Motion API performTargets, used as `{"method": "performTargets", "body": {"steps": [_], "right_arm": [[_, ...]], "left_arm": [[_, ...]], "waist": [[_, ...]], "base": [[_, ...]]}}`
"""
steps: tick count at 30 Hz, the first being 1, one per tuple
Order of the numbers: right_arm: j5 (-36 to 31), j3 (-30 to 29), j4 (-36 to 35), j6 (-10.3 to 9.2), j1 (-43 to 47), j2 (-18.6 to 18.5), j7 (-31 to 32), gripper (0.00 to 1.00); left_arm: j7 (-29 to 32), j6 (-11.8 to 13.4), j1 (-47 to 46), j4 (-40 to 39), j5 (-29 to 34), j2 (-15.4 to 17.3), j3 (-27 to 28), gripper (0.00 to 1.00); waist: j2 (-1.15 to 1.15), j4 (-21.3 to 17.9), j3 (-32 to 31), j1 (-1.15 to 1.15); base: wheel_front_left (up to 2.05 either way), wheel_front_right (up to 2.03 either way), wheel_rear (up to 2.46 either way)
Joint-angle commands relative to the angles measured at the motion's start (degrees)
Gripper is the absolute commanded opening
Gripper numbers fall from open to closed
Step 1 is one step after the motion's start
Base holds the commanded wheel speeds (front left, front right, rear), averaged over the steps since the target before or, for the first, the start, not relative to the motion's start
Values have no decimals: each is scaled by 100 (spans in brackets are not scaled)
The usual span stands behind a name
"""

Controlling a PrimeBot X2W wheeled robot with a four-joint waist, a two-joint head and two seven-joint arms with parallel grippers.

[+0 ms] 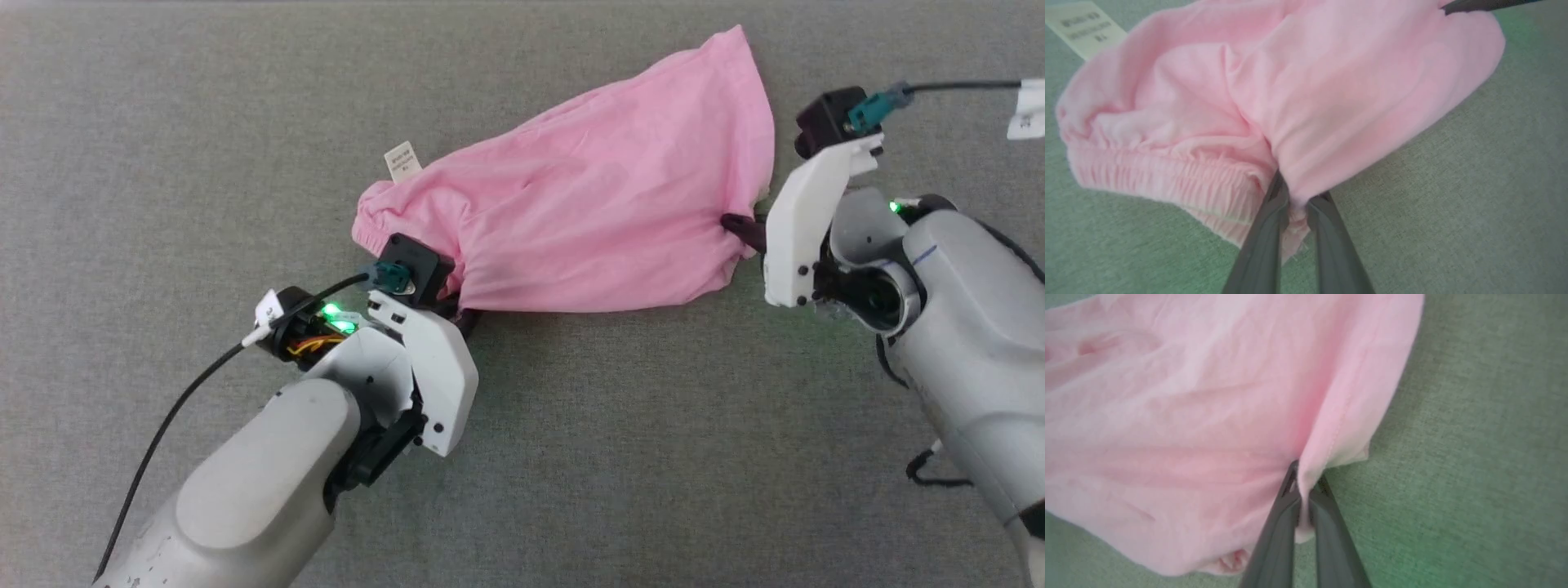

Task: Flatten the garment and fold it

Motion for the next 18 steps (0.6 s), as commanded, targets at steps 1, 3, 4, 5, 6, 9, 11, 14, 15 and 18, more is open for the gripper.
{"method": "performTargets", "body": {"steps": [1, 3, 4, 5, 6, 9, 11, 14, 15, 18], "right_arm": [[61, 90, -11, 3, 248, 21, -173, 0], [102, 127, -306, 3, 251, -70, -702, 0], [214, 91, -460, 3, 287, -94, -964, 0], [322, 66, -585, 3, 337, -133, -1155, 0], [312, 115, -698, 3, 381, -236, -1306, 0], [355, 201, -1086, 3, 674, -481, -1696, 0], [341, 256, -1392, 3, 981, -647, -1900, 0], [295, 203, -1834, 3, 1605, -830, -2155, 0], [229, 140, -1957, 3, 1852, -869, -2241, 0], [55, -144, -2310, 3, 2665, -859, -2350, 0]], "left_arm": [[-62, -29, 74, -17, 15, 54, -9, 0], [-162, -15, 120, -51, 27, 112, 25, 0], [-229, 14, 164, -73, 11, 144, 71, 0], [-259, 35, 219, -88, 4, 194, 94, 0], [-280, 52, 280, -111, 3, 249, 105, 0], [-341, 95, 487, -228, -29, 373, 123, 0], [-372, 139, 648, -333, -43, 470, 129, 0], [-410, 191, 938, -527, -82, 606, 110, 0], [-405, 205, 1051, -584, -104, 646, 88, 0], [-366, 273, 1389, -731, -184, 748, 28, 0]], "waist": [[0, -2, -92, -1], [0, -31, -192, -1], [0, -67, -246, -1], [0, -107, -312, -1], [0, -140, -383, -1], [0, -213, -612, -1], [0, -278, -776, -1], [0, -381, -999, -1], [0, -417, -1073, -1], [0, -516, -1235, -1]], "base": [[0, 0, 0], [0, 0, 0], [0, 0, 0], [0, 0, 0], [0, 0, 0], [0, 0, 0], [0, 0, 0], [0, 0, 0], [0, 0, 0], [0, 0, 0]]}}
